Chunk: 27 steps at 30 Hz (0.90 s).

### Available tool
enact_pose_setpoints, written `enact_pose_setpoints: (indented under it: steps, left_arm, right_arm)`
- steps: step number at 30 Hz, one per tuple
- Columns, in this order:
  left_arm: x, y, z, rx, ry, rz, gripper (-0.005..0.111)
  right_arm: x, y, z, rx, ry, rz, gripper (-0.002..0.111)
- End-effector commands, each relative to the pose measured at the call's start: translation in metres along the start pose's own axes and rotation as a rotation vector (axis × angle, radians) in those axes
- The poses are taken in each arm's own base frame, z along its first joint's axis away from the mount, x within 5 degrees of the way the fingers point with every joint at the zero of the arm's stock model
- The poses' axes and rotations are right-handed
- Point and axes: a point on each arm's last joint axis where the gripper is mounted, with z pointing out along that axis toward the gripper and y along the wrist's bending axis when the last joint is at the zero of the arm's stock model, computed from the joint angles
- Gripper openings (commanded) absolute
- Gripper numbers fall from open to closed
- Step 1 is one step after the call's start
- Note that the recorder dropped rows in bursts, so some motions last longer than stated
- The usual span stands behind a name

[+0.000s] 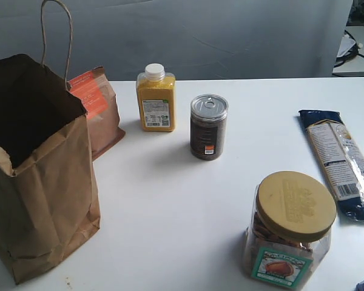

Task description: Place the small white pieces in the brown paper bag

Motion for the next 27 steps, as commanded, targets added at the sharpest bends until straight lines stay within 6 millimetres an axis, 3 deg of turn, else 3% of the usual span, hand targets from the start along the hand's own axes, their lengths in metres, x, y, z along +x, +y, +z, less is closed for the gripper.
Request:
enact_pose_setpoints:
  steps: [1,7,27]
  left_arm:
    - [0.0008,-0.0004,0.0000,0.006,-0.002,-0.011,0.000]
    - [0.0006,-0.0004,0.0000,0.007,-0.004,-0.011,0.000]
    - [0.0006,-0.0004,0.0000,0.007,-0.004,-0.011,0.000]
  right_arm:
    - [0.0058,-0.0002,-0.0114,0.001,-0.081,-0.002,0.000]
    - [0.0071,0.0003,-0.0147,-0.001,-0.083,-0.066,0.000]
    - [0.0114,-0.0005,-0.0145,0.005,-0.036,-0.014,0.000]
